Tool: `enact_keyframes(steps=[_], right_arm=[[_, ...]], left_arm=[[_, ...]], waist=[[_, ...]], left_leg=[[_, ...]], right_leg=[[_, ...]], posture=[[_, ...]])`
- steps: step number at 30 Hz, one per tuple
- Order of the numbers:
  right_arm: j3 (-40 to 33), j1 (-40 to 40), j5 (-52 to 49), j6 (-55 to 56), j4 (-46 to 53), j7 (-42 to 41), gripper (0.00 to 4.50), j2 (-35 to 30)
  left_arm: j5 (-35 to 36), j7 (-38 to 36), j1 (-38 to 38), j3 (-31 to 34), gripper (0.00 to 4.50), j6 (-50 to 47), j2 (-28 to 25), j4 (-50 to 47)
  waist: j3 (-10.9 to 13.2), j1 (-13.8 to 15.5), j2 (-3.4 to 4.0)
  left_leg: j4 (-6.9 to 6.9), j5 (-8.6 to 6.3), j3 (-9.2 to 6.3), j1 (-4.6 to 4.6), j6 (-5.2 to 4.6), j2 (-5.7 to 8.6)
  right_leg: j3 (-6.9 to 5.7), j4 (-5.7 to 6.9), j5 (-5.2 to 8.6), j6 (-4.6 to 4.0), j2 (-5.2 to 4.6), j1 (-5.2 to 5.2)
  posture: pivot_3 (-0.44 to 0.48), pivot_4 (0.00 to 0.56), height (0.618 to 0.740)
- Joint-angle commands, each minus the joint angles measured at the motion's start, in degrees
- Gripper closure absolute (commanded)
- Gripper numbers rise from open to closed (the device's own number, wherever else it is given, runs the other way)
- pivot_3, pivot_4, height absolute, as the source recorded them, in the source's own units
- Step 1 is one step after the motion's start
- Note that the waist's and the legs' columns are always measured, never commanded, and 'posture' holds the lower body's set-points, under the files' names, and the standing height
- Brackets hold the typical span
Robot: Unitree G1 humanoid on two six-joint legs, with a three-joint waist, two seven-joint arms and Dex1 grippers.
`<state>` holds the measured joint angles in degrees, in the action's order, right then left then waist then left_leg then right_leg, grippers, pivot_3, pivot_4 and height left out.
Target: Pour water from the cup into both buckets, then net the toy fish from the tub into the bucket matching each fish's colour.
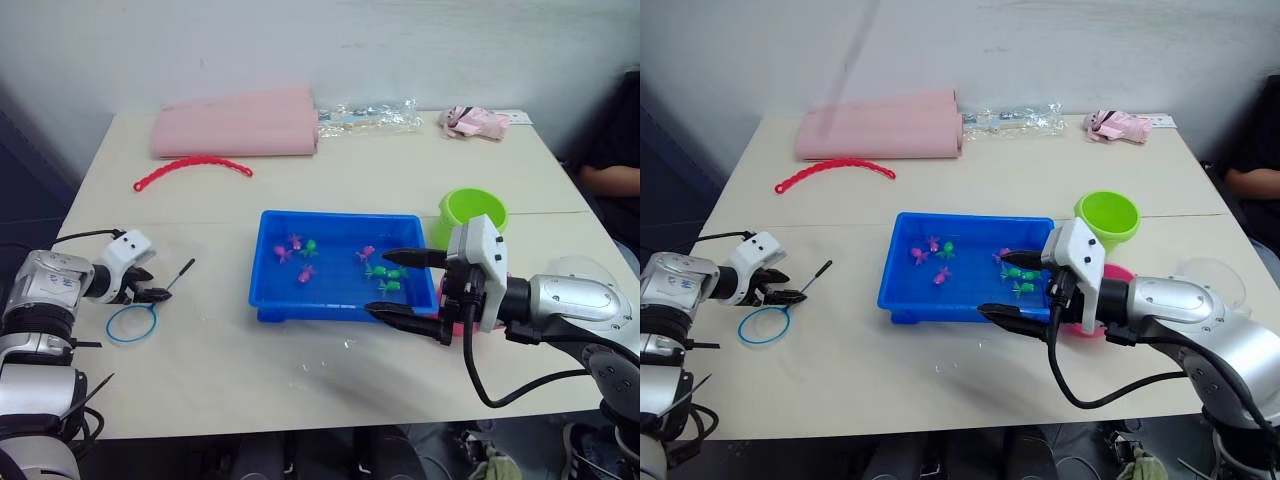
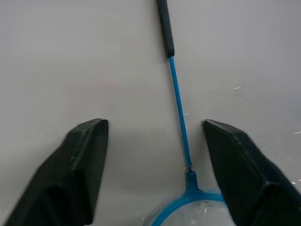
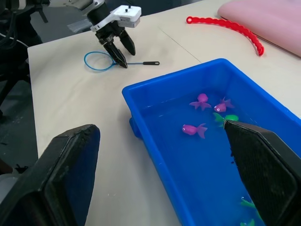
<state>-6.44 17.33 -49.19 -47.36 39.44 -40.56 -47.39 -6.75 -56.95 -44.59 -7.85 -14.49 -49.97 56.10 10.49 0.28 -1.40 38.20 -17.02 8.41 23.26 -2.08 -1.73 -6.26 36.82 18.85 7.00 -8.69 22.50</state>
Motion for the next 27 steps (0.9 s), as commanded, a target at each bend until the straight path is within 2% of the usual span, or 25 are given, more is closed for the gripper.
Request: enact_keyframes(steps=[1, 5, 6, 11, 17, 23, 27], right_arm=[[-2.63, -0.27, -1.93, -0.03, 2.65, 1.01, 0.00, -0.56], [-3.03, -1.13, -2.42, -0.30, 3.52, 1.17, 0.00, -1.11], [-3.13, -1.32, -2.65, -0.37, 3.69, 1.10, 0.00, -1.32], [-5.43, -0.78, -7.20, -1.93, 3.81, -0.77, 0.00, -4.56], [-6.75, 3.15, -7.62, -2.11, 0.08, -6.92, 0.00, -11.62], [-0.56, 12.59, -2.30, -0.11, -4.66, -9.09, 0.00, -11.76], [5.78, 18.89, 1.01, 0.34, -7.38, -11.28, 0.00, -9.33]], left_arm=[[-1.95, 1.58, 0.49, -1.34, 2.55, 1.22, 2.24, 3.45], [-1.36, 1.15, -0.26, -0.57, 4.36, 2.19, 3.17, 4.51], [-0.89, 0.65, -0.55, -0.16, 4.48, 1.84, 3.34, 4.65], [1.16, -5.59, -3.64, 1.84, 4.48, 2.52, 0.50, 1.20], [6.05, -17.16, -7.89, 3.34, 4.48, 3.60, -1.56, -13.60], [13.18, -27.50, -7.62, 2.99, 4.48, 0.01, -2.50, -34.93], [17.73, -29.59, -6.88, 0.30, 4.48, -2.90, 2.15, -48.33]], waist=[[-0.03, 0.12, 0.05], [-0.09, 0.61, 0.16], [-0.10, 0.72, 0.17], [-0.09, 0.88, 0.16], [0.20, 0.93, -0.36], [0.22, -0.42, -0.33], [0.25, -0.62, -0.28]], left_leg=[[0.00, 0.00, 0.00, -0.04, 0.00, 0.00], [0.01, 0.01, -0.01, -0.07, 0.00, -0.01], [0.02, 0.01, -0.01, -0.07, 0.00, -0.01], [0.05, -0.01, 0.00, -0.01, -0.04, -0.01], [0.23, -0.06, -0.07, 0.37, -0.11, -0.05], [0.81, -0.27, -0.07, 0.75, -0.31, -0.06], [0.89, -0.27, -0.09, 0.82, -0.31, -0.07]], right_leg=[[0.01, -0.03, 0.00, 0.00, -0.01, 0.00], [0.04, -0.01, -0.01, -0.02, -0.01, 0.00], [0.05, -0.01, -0.01, -0.02, -0.01, 0.01], [0.04, 0.05, -0.01, -0.03, 0.01, 0.03], [-0.11, -0.02, -0.02, -0.01, 0.07, 0.15], [-0.11, -0.06, -0.13, 0.19, 0.07, 0.25], [-0.09, -0.02, -0.15, 0.24, 0.10, 0.30]], posture=[[0.000, 0.150, 0.738], [0.000, 0.150, 0.738], [0.000, 0.150, 0.738], [0.000, 0.150, 0.738], [0.000, 0.150, 0.738], [0.000, 0.150, 0.738], [0.000, 0.150, 0.738]])
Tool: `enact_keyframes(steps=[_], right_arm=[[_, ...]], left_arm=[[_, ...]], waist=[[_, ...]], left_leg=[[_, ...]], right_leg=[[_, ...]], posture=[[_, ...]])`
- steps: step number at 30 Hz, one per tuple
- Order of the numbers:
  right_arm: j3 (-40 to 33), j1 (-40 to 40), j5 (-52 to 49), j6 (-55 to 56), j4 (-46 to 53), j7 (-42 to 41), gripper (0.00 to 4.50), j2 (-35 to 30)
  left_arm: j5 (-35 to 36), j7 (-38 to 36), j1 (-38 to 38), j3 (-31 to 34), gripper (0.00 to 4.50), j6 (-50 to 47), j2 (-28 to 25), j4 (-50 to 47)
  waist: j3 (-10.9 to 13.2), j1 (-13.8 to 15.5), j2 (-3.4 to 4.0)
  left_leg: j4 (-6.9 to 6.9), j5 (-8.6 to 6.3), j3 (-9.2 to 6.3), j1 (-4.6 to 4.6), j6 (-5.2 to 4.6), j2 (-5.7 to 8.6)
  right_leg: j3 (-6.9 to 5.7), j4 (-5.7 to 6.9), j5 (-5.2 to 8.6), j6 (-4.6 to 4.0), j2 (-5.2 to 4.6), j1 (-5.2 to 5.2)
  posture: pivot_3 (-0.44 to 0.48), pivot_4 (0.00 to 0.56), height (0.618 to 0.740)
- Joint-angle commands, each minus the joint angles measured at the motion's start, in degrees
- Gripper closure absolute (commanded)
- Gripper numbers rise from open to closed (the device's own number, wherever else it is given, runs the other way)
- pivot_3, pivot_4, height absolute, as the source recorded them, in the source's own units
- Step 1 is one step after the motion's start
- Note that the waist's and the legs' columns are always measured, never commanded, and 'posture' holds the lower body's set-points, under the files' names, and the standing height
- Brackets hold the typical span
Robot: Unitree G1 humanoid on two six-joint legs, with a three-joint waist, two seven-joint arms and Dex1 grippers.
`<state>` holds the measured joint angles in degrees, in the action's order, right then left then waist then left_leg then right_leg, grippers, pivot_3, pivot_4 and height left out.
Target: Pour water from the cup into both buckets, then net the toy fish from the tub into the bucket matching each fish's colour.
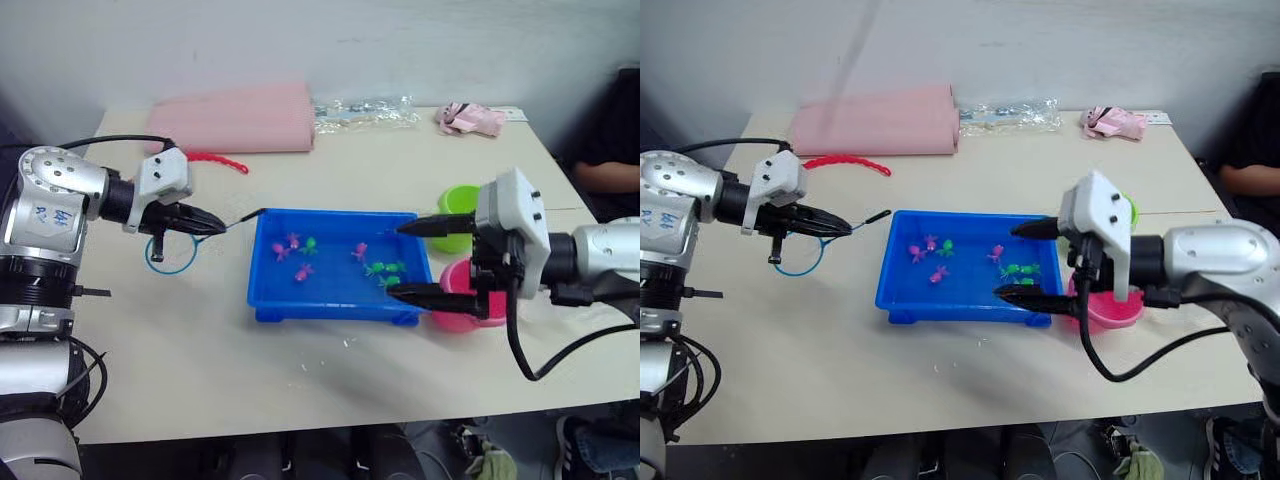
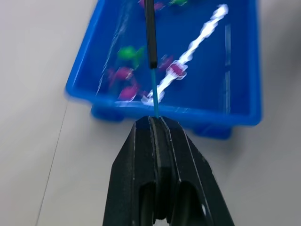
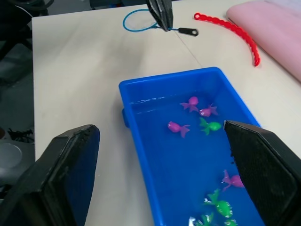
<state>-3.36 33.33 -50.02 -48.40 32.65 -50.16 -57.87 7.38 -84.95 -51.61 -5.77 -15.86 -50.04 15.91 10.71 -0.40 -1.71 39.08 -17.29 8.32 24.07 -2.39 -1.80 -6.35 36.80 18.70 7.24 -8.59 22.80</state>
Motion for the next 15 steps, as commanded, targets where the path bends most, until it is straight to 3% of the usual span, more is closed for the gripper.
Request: enact_keyframes(steps=[1, 8, 11, 14, 15], right_arm=[[3.97, 4.11, 2.40, 1.21, -1.09, -1.88, 0.00, 2.06], [13.45, 9.37, 9.30, 1.35, -2.70, -0.95, 0.00, 9.23], [16.83, 8.86, 12.83, 2.04, -1.36, -1.19, 0.87, 10.35], [18.12, 9.30, 15.13, 2.40, -1.84, -1.14, 2.28, 11.47], [18.42, 9.57, 15.81, 2.39, -2.17, -1.12, 2.28, 11.86]], left_arm=[[4.12, -1.94, 0.15, -2.63, 4.48, -1.98, 3.28, -10.17], [4.98, -3.61, -0.55, -7.25, 4.48, -1.28, 5.91, -14.00], [4.69, -3.91, -0.72, -8.85, 4.50, 0.39, 7.17, -13.47], [4.27, -3.58, -1.06, -9.92, 4.50, 1.66, 7.89, -12.60], [4.21, -3.36, -1.20, -10.11, 4.50, 2.10, 8.16, -12.30]], waist=[[0.04, 0.16, 0.06], [0.04, 0.14, 0.07], [0.05, 0.22, 0.08], [0.06, 0.40, 0.09], [0.06, 0.41, 0.09]], left_leg=[[0.00, 0.00, -0.01, 0.00, 0.00, 0.00], [0.03, 0.00, -0.01, 0.03, 0.00, 0.00], [0.04, 0.01, -0.02, 0.03, 0.01, 0.01], [0.06, 0.01, -0.04, 0.07, 0.00, 0.03], [0.06, 0.01, -0.04, 0.08, 0.00, 0.04]], right_leg=[[0.01, 0.01, 0.00, 0.00, 0.00, 0.00], [0.00, 0.01, 0.00, 0.00, 0.04, 0.02], [0.00, 0.04, 0.00, 0.00, 0.04, 0.02], [0.00, 0.02, 0.00, 0.00, 0.03, 0.03], [0.00, 0.02, 0.00, 0.00, 0.02, 0.03]], posture=[[0.000, 0.150, 0.738], [0.000, 0.150, 0.738], [0.000, 0.150, 0.738], [0.000, 0.150, 0.738], [0.000, 0.150, 0.738]])
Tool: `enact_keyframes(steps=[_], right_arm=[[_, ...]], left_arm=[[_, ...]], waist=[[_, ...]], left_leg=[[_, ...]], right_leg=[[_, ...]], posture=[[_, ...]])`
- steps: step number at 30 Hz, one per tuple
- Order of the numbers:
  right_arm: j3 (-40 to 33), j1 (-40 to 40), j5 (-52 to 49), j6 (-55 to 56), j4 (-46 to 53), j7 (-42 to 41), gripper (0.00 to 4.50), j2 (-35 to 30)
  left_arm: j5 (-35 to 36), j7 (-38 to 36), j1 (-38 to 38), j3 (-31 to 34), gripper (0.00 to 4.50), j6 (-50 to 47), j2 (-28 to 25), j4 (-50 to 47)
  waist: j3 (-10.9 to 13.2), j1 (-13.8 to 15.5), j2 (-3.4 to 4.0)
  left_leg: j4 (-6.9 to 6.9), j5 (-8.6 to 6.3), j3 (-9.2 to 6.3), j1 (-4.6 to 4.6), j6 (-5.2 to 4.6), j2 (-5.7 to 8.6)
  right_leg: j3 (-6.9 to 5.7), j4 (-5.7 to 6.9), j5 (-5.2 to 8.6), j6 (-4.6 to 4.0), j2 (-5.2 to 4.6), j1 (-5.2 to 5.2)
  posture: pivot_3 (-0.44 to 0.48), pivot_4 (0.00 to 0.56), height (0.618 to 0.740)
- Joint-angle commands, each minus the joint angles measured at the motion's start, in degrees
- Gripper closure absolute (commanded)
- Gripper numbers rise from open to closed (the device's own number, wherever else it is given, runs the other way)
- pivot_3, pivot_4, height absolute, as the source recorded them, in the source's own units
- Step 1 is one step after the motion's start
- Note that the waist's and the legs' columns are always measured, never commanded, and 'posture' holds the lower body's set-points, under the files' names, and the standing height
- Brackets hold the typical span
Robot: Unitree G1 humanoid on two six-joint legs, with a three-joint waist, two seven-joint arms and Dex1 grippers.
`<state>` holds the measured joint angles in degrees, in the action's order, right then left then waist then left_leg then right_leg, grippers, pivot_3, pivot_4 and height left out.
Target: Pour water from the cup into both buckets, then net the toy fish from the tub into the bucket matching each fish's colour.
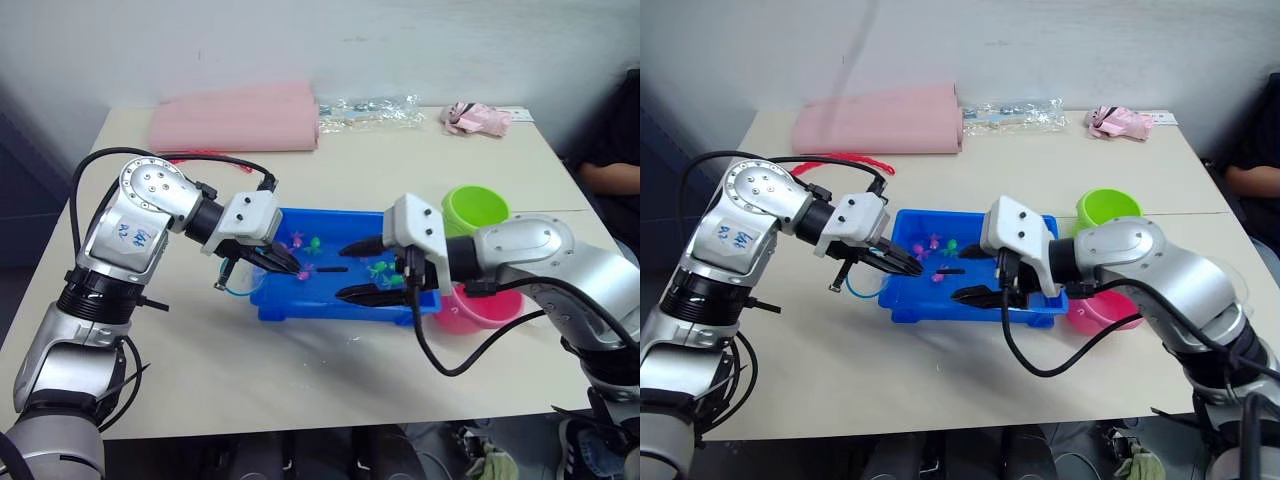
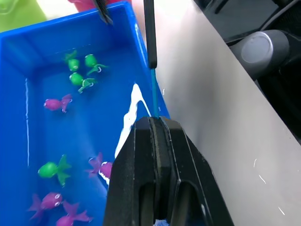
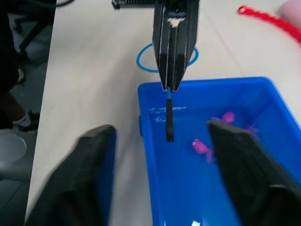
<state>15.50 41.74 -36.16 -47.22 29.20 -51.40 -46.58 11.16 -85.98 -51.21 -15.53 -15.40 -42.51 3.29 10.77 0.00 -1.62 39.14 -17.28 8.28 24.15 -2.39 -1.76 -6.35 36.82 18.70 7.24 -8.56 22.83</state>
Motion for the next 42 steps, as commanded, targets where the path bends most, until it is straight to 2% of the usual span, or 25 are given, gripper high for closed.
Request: enact_keyframes(steps=[1, 13, 16, 18, 19, 27, 31, 33, 38, 39, 42], right_arm=[[-0.09, 1.38, 2.74, 1.26, 1.00, 0.04, 2.28, 0.88], [0.51, 1.24, 7.51, 2.29, 0.10, -2.22, 2.28, 2.21], [0.91, 1.14, 8.80, 2.77, -0.44, -2.29, 3.18, 2.75], [1.07, 1.00, 9.71, 3.11, -0.88, -2.12, 4.14, 3.28], [1.11, 0.92, 10.10, 3.35, -1.02, -2.16, 4.41, 3.44], [0.02, 0.39, 11.46, 4.02, -1.52, -2.07, 4.41, 4.44], [-4.49, -1.79, 8.01, -0.46, 1.35, -0.16, 4.50, 4.43], [-6.38, -2.60, 6.25, -2.69, 2.82, 0.74, 4.50, 4.37], [-20.66, -13.16, -2.40, -12.99, 9.36, 3.50, 4.50, 0.07], [-22.92, -15.35, -3.58, -14.71, 10.11, 4.30, 4.50, -0.61], [-27.56, -20.43, -6.53, -18.65, 11.81, 6.89, 4.50, -1.25]], left_arm=[[0.39, -2.02, -1.78, -0.54, 4.50, 1.85, 0.96, 0.59], [-0.09, -0.64, -2.99, -1.39, 4.50, 2.41, 3.10, 2.11], [-0.79, 0.23, -3.66, -1.52, 4.50, 2.52, 4.30, 3.34], [-0.74, 0.44, -4.02, -1.37, 4.50, 2.14, 4.81, 3.67], [-0.47, 0.65, -4.35, -1.17, 4.50, 1.52, 5.13, 3.89], [0.25, 1.58, -5.42, 0.06, 4.50, -1.69, 6.15, 5.47], [4.79, 2.39, -4.73, 4.42, 3.12, -5.17, 6.86, 5.48], [6.22, 4.04, -4.41, 6.33, 2.20, -6.51, 7.06, 5.35], [12.49, 9.51, 2.52, 14.20, 0.17, -10.18, 7.52, 1.07], [13.79, 9.94, 4.54, 14.98, 0.03, -12.11, 6.95, -0.70], [17.34, 11.09, 9.96, 16.86, 0.03, -16.88, 5.31, -6.20]], waist=[[0.00, 0.02, 0.00], [0.00, -0.09, 0.00], [0.00, 0.00, 0.00], [0.00, -0.07, 0.00], [0.00, -0.08, 0.00], [0.00, -0.07, 0.00], [0.00, -0.03, 0.00], [0.00, -0.06, 0.00], [0.00, 0.08, 0.01], [0.00, 0.04, 0.00], [0.00, -0.08, 0.01]], left_leg=[[0.00, 0.00, 0.00, 0.00, 0.00, 0.00], [0.03, 0.01, -0.01, -0.01, -0.01, -0.02], [0.04, 0.01, -0.01, 0.00, -0.01, -0.01], [0.05, 0.01, -0.01, 0.00, -0.01, 0.00], [0.05, 0.01, -0.01, 0.00, -0.01, -0.01], [0.04, 0.01, -0.01, 0.00, -0.01, -0.01], [0.04, 0.01, -0.04, 0.01, -0.01, -0.01], [0.04, 0.01, -0.05, 0.01, -0.01, -0.02], [0.01, 0.01, -0.14, 0.00, -0.01, -0.01], [-0.01, 0.00, -0.19, 0.00, -0.02, 0.00], [0.02, 0.00, -0.21, 0.00, -0.02, 0.01]], right_leg=[[0.00, 0.00, 0.00, 0.00, 0.00, 0.00], [-0.01, 0.03, 0.00, 0.01, 0.02, 0.00], [-0.01, 0.03, 0.00, 0.01, 0.02, 0.00], [-0.01, 0.04, 0.00, 0.01, 0.02, -0.01], [-0.01, 0.03, 0.00, 0.01, 0.02, 0.00], [-0.01, 0.04, 0.00, 0.01, 0.03, 0.00], [-0.02, 0.04, 0.00, 0.01, 0.02, -0.01], [-0.02, 0.04, 0.00, 0.01, 0.02, -0.01], [-0.05, 0.00, 0.00, 0.01, 0.02, -0.06], [-0.07, -0.02, 0.00, 0.01, 0.00, -0.11], [-0.10, -0.05, -0.01, 0.01, 0.01, -0.15]], posture=[[0.000, 0.150, 0.738], [0.000, 0.150, 0.738], [0.000, 0.150, 0.738], [0.000, 0.150, 0.738], [0.000, 0.150, 0.738], [0.000, 0.150, 0.738], [0.000, 0.150, 0.738], [0.000, 0.150, 0.738], [0.000, 0.150, 0.738], [0.000, 0.150, 0.738], [0.000, 0.150, 0.738]])
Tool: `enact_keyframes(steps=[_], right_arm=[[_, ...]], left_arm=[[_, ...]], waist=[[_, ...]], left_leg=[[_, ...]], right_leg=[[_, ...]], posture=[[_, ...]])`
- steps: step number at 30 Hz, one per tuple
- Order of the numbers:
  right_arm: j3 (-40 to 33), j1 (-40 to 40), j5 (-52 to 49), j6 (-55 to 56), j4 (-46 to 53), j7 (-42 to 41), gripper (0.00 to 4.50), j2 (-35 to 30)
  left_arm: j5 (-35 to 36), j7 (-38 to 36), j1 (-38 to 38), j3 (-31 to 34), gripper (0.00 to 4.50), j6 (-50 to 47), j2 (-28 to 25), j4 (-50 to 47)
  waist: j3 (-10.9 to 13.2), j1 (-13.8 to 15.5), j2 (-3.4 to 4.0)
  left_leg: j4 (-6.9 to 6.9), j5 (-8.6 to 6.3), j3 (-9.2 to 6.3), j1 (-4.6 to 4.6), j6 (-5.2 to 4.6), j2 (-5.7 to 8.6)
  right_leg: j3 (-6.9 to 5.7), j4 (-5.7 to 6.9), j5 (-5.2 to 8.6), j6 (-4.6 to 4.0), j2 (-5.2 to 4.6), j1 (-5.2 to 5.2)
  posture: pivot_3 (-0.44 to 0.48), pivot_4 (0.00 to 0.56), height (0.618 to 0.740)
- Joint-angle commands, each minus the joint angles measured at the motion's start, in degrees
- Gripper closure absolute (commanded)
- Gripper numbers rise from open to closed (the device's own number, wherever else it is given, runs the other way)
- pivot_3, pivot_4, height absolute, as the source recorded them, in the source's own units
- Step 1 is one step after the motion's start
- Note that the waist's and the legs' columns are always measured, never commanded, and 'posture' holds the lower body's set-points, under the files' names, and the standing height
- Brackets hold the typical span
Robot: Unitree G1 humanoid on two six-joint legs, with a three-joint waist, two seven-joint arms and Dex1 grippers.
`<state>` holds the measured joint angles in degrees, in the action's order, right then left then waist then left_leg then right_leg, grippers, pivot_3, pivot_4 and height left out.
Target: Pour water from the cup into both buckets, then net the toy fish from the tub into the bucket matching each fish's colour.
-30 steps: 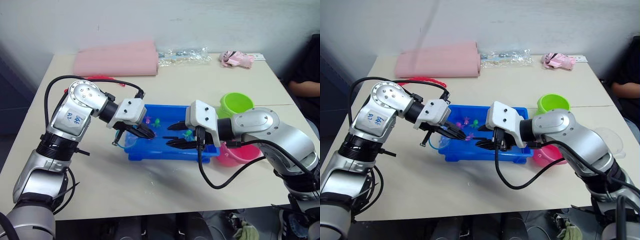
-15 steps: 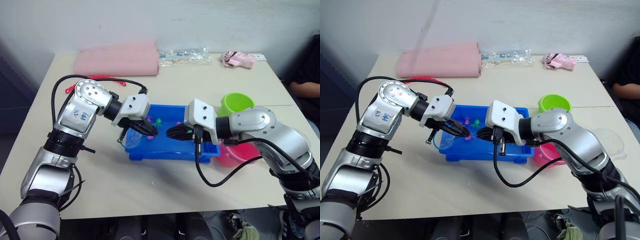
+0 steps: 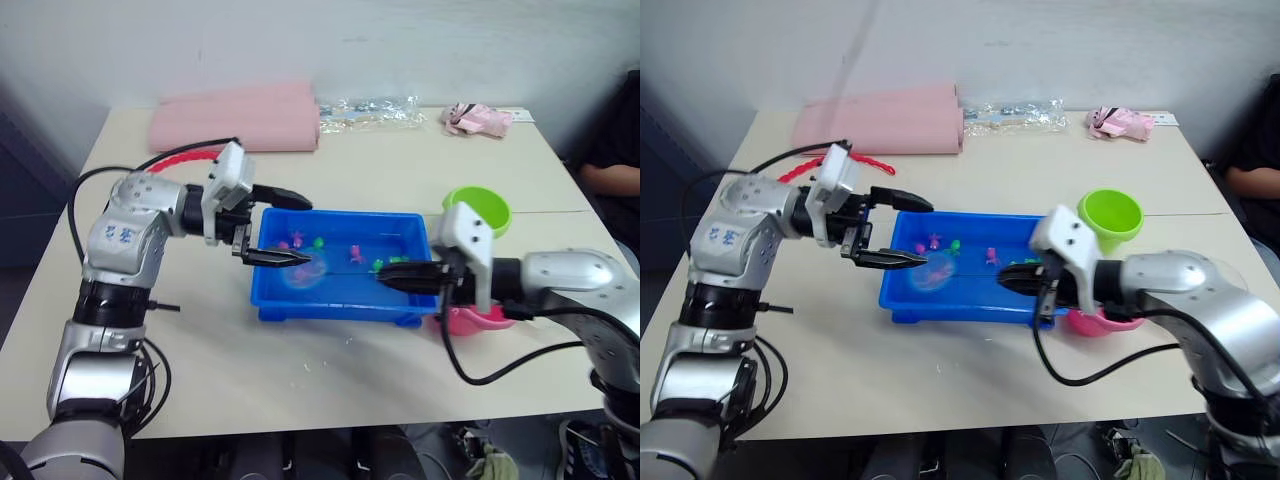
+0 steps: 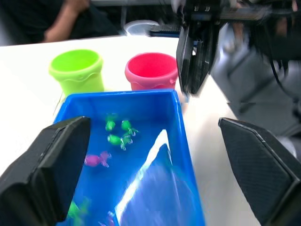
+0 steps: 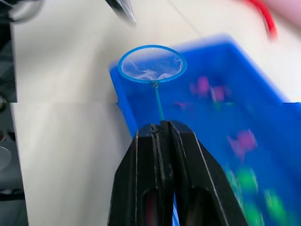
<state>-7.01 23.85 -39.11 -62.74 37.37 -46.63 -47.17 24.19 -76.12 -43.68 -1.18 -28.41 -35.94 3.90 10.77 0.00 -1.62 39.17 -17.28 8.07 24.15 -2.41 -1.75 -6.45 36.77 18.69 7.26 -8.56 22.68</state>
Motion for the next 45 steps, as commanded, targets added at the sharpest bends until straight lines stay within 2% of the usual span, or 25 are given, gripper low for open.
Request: enact_keyframes(steps=[1, 5, 9, 14, 23, 29, 39, 42, 45], right_arm=[[-6.42, -4.46, -4.24, -4.34, 4.17, 3.04, 4.50, -0.67], [-9.90, -10.41, -6.07, -6.64, 5.30, 7.38, 4.50, 1.24], [-8.61, -11.57, -5.64, -6.66, 3.35, 11.32, 4.50, 3.47], [-5.65, -12.15, -3.00, -4.81, -0.75, 14.27, 4.50, 4.65], [2.18, -10.50, 5.19, 5.40, -8.63, 16.47, 4.50, 7.77], [1.92, -8.05, 7.32, 10.01, -10.87, 18.70, 4.50, 12.16], [3.49, -10.68, 10.93, 17.20, -6.19, 15.09, 4.50, 8.66], [2.38, -11.97, 10.98, 17.89, -4.06, 13.86, 4.50, 6.64], [-1.70, -15.99, 9.41, 18.24, 0.83, 12.11, 4.50, 4.17]], left_arm=[[5.35, 1.87, 4.53, 3.12, 0.03, -5.24, -1.84, -8.85], [4.84, 5.37, 11.98, 3.93, 0.03, -6.21, -4.01, -13.68], [3.63, 7.57, 15.13, 3.51, 0.03, -5.62, -5.63, -13.83], [3.01, 10.60, 15.00, 3.59, 0.03, -4.41, -5.40, -12.89], [3.29, 14.33, 13.48, 3.80, 0.03, -3.84, -3.80, -10.91], [2.92, 14.22, 13.01, 3.31, 0.03, -3.34, -4.14, -10.23], [2.29, 14.89, 11.00, 2.47, 0.03, -2.57, -3.14, -8.28], [3.47, 15.12, 9.89, 2.38, 0.03, -4.44, -2.52, -7.85], [3.90, 16.15, 8.60, 1.93, 0.03, -5.15, -0.35, -7.44]], waist=[[0.00, -0.07, 0.00], [0.00, -0.07, 0.00], [-0.01, -0.06, 0.01], [-0.01, 0.22, 0.01], [-0.01, -0.03, 0.02], [0.00, -0.02, 0.02], [0.00, 0.00, 0.03], [0.00, 0.06, 0.03], [0.00, 0.49, 0.03]], left_leg=[[0.01, 0.02, -0.01, -0.01, 0.01, -0.02], [-0.02, 0.03, -0.07, -0.06, 0.03, -0.03], [-0.02, 0.03, -0.06, -0.09, 0.03, -0.01], [-0.02, 0.03, -0.08, -0.08, 0.03, 0.02], [-0.03, 0.03, -0.02, -0.07, 0.03, 0.02], [-0.04, 0.04, -0.01, -0.07, 0.03, 0.00], [-0.04, 0.03, 0.01, -0.07, 0.03, 0.01], [-0.04, 0.03, 0.01, -0.07, 0.03, 0.01], [-0.04, 0.03, -0.03, -0.05, 0.03, 0.02]], right_leg=[[0.00, 0.04, 0.00, 0.00, 0.01, 0.00], [0.02, 0.04, 0.00, 0.00, 0.01, -0.06], [0.05, 0.06, 0.00, -0.01, 0.01, -0.07], [0.04, 0.02, 0.00, -0.01, 0.00, -0.08], [0.04, 0.03, 0.00, 0.00, 0.02, -0.06], [0.03, 0.02, 0.00, 0.00, 0.03, -0.04], [0.04, 0.02, 0.00, 0.00, 0.03, -0.04], [0.04, 0.02, 0.00, 0.00, 0.03, -0.04], [0.02, 0.00, 0.00, 0.00, 0.02, -0.05]], posture=[[0.000, 0.150, 0.738], [0.000, 0.150, 0.738], [0.000, 0.150, 0.738], [0.000, 0.150, 0.738], [0.000, 0.150, 0.738], [0.000, 0.150, 0.738], [0.000, 0.150, 0.738], [0.000, 0.150, 0.738], [0.000, 0.150, 0.738]])
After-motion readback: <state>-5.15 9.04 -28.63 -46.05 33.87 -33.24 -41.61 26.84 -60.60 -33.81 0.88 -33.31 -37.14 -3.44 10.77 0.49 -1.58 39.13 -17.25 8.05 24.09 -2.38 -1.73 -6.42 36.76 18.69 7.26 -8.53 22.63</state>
